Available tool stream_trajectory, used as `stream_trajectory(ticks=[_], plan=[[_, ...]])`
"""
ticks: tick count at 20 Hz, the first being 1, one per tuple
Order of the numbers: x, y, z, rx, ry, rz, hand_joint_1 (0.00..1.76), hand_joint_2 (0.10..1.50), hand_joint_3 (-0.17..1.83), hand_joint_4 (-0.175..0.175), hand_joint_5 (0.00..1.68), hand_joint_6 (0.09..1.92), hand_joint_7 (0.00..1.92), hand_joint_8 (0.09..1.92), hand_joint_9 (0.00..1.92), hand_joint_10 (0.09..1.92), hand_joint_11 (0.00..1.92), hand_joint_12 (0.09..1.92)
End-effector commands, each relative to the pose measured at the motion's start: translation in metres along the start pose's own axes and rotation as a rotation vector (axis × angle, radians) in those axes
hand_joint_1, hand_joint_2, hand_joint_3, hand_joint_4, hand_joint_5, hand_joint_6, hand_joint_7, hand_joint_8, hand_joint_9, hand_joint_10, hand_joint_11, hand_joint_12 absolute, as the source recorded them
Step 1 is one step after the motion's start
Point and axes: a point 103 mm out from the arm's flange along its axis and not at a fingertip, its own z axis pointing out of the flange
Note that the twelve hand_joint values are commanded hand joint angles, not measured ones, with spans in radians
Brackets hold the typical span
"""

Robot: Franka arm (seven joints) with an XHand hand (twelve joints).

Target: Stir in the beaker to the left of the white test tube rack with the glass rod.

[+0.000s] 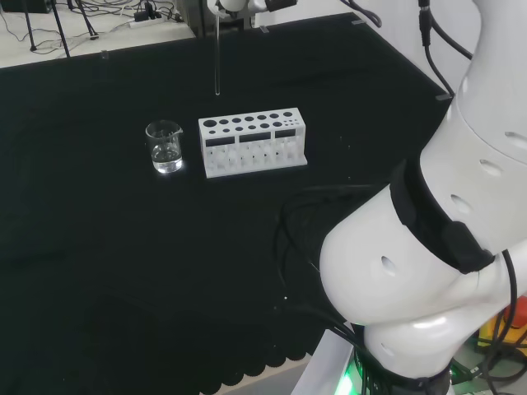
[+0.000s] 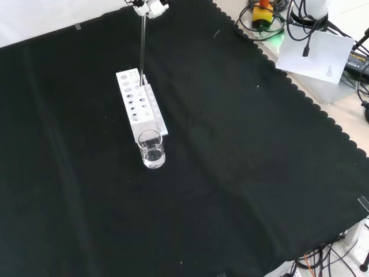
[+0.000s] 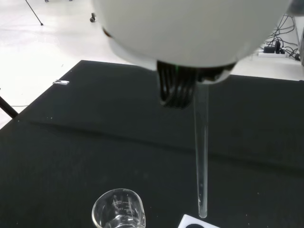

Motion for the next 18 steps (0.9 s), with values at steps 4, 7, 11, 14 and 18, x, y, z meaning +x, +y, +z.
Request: stream_trajectory(ticks=[4, 7, 11, 14, 18], plan=[[0.003, 0.002, 0.004, 0.005, 0.0, -0.014, 1.35, 0.36, 1.09, -0.175, 1.35, 0.61, 1.52, 0.62, 1.89, 0.16, 1.75, 0.41], [0.012, 0.009, 0.007, 0.006, 0.002, -0.038, 1.35, 0.36, 1.1, -0.175, 1.35, 0.61, 1.53, 0.62, 1.89, 0.16, 1.75, 0.41], [0.029, 0.024, 0.013, 0.01, 0.013, -0.081, 1.35, 0.36, 1.1, -0.175, 1.36, 0.6, 1.53, 0.61, 1.89, 0.17, 1.75, 0.41], [0.042, 0.035, 0.019, 0.017, 0.02, -0.113, 1.35, 0.36, 1.1, -0.175, 1.36, 0.6, 1.53, 0.61, 1.89, 0.17, 1.75, 0.41], [0.062, 0.05, 0.029, 0.026, 0.027, -0.161, 1.35, 0.36, 1.1, -0.175, 1.36, 0.6, 1.53, 0.61, 1.89, 0.17, 1.75, 0.41]])
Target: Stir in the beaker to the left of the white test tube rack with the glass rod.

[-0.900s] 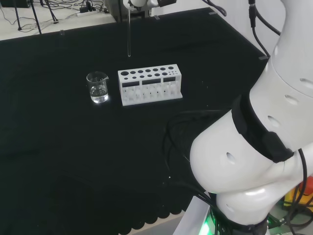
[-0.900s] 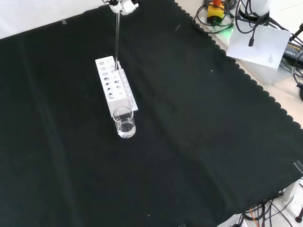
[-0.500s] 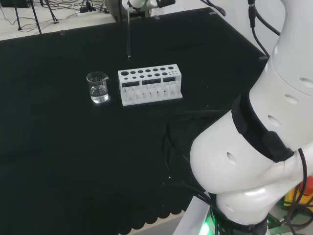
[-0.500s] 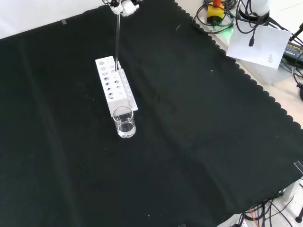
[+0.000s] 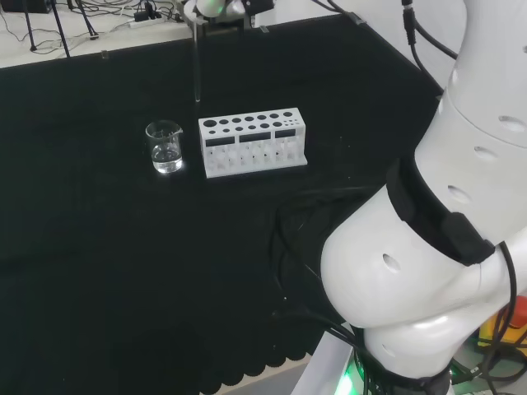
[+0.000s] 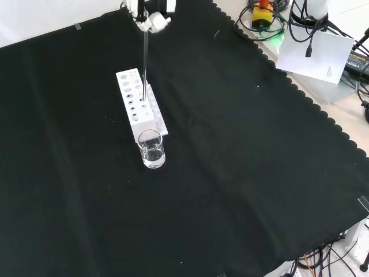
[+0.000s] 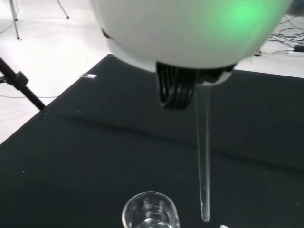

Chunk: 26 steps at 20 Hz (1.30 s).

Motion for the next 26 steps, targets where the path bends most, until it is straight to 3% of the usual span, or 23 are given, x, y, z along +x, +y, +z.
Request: stream_trajectory(ticks=[1, 7, 13, 19, 26], plan=[[0.032, 0.028, 0.014, 0.012, 0.011, -0.084, 1.35, 0.36, 1.1, -0.175, 1.36, 0.6, 1.53, 0.61, 1.89, 0.17, 1.75, 0.41], [0.055, 0.048, 0.027, 0.031, 0.023, -0.14, 1.35, 0.35, 1.1, -0.175, 1.36, 0.6, 1.53, 0.61, 1.89, 0.17, 1.75, 0.41], [0.063, 0.067, 0.04, 0.029, 0.038, -0.171, 1.35, 0.36, 1.1, -0.175, 1.36, 0.6, 1.53, 0.61, 1.89, 0.17, 1.75, 0.41], [0.057, 0.074, 0.056, 0.041, 0.045, -0.188, 1.35, 0.36, 1.09, -0.175, 1.36, 0.6, 1.53, 0.61, 1.89, 0.17, 1.76, 0.41], [0.043, 0.075, 0.065, 0.049, 0.052, -0.173, 1.35, 0.36, 1.09, -0.175, 1.36, 0.6, 1.53, 0.6, 1.89, 0.17, 1.76, 0.41]])
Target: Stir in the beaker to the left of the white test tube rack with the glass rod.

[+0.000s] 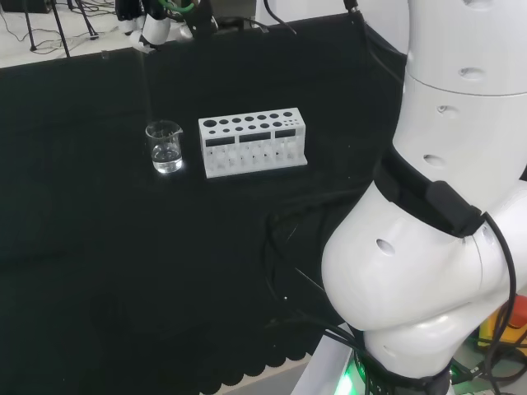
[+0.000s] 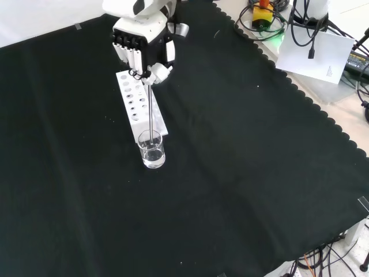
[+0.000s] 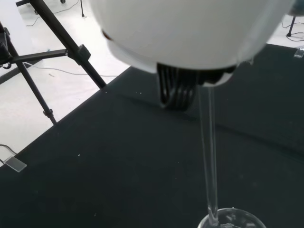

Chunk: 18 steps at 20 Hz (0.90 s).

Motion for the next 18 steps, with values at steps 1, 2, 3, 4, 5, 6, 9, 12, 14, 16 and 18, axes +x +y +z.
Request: stream_trajectory(ticks=[1, 2, 3, 4, 5, 6, 9, 12, 14, 16, 18], plan=[[-0.011, -0.002, 0.003, 0.002, 0.0, 0.01, 1.35, 0.36, 1.09, -0.175, 1.36, 0.6, 1.53, 0.6, 1.89, 0.17, 1.76, 0.41], [-0.011, -0.002, 0.005, 0.006, 0.0, 0.011, 1.35, 0.36, 1.09, -0.175, 1.36, 0.6, 1.53, 0.6, 1.89, 0.17, 1.76, 0.41], [-0.012, -0.002, 0.008, 0.008, 0.001, 0.012, 1.35, 0.36, 1.09, -0.175, 1.36, 0.6, 1.53, 0.6, 1.89, 0.17, 1.76, 0.41], [-0.011, -0.003, 0.011, 0.014, -0.001, 0.011, 1.35, 0.36, 1.09, -0.175, 1.36, 0.6, 1.53, 0.6, 1.89, 0.17, 1.76, 0.41], [-0.011, -0.003, 0.015, 0.018, -0.001, 0.011, 1.35, 0.36, 1.09, -0.175, 1.36, 0.6, 1.53, 0.6, 1.89, 0.17, 1.76, 0.4], [-0.012, -0.002, 0.02, 0.022, 0.001, 0.012, 1.35, 0.36, 1.09, -0.175, 1.36, 0.6, 1.53, 0.6, 1.88, 0.17, 1.76, 0.4], [-0.014, -0.001, 0.032, 0.031, 0.003, 0.015, 1.35, 0.36, 1.09, -0.175, 1.36, 0.6, 1.53, 0.6, 1.88, 0.17, 1.76, 0.4], [-0.019, 0.001, 0.043, 0.04, 0.001, 0.021, 1.35, 0.36, 1.09, -0.175, 1.36, 0.6, 1.53, 0.6, 1.88, 0.18, 1.76, 0.4], [-0.022, 0.001, 0.05, 0.046, 0.0, 0.024, 1.35, 0.36, 1.09, -0.175, 1.36, 0.6, 1.53, 0.6, 1.88, 0.18, 1.76, 0.4], [-0.024, 0.001, 0.054, 0.048, -0.002, 0.022, 1.35, 0.36, 1.09, -0.175, 1.36, 0.6, 1.53, 0.6, 1.88, 0.18, 1.76, 0.4], [-0.024, 0.0, 0.056, 0.048, -0.002, 0.019, 1.35, 0.36, 1.09, -0.175, 1.36, 0.6, 1.53, 0.6, 1.88, 0.18, 1.76, 0.4]])
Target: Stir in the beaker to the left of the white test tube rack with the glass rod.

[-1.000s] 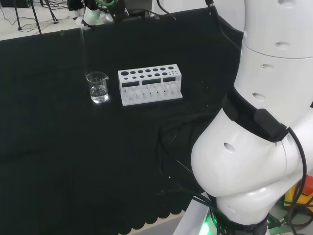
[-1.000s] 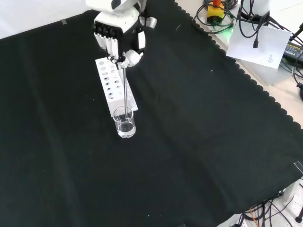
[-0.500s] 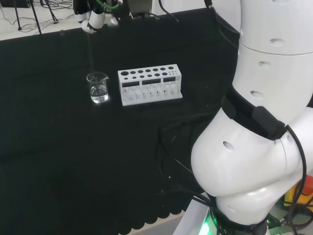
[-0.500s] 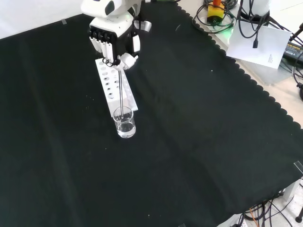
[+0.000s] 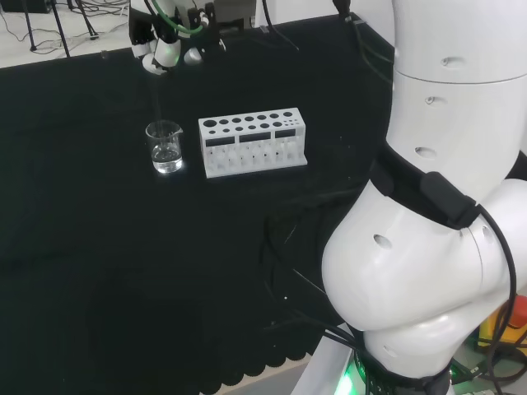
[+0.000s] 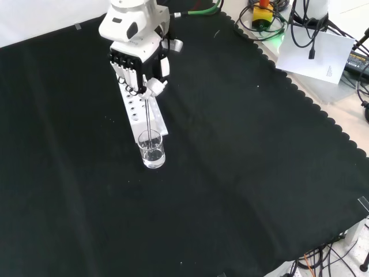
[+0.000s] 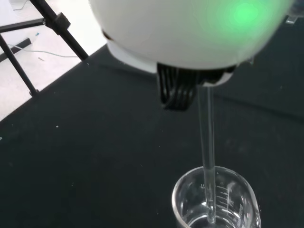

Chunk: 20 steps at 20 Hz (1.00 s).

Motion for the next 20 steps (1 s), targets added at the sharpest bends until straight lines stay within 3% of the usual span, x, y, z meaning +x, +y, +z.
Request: stream_trajectory(ticks=[1, 14, 20], plan=[[-0.003, 0.0, 0.009, 0.001, -0.005, -0.004, 1.35, 0.36, 1.09, -0.175, 1.36, 0.6, 1.53, 0.6, 1.88, 0.18, 1.76, 0.4], [0.011, 0.002, 0.023, -0.006, 0.003, -0.048, 1.35, 0.36, 1.09, -0.175, 1.36, 0.6, 1.53, 0.59, 1.88, 0.18, 1.76, 0.4], [-0.008, 0.017, 0.026, 0.008, -0.008, -0.03, 1.35, 0.36, 1.09, -0.175, 1.36, 0.6, 1.54, 0.59, 1.88, 0.18, 1.76, 0.4]])
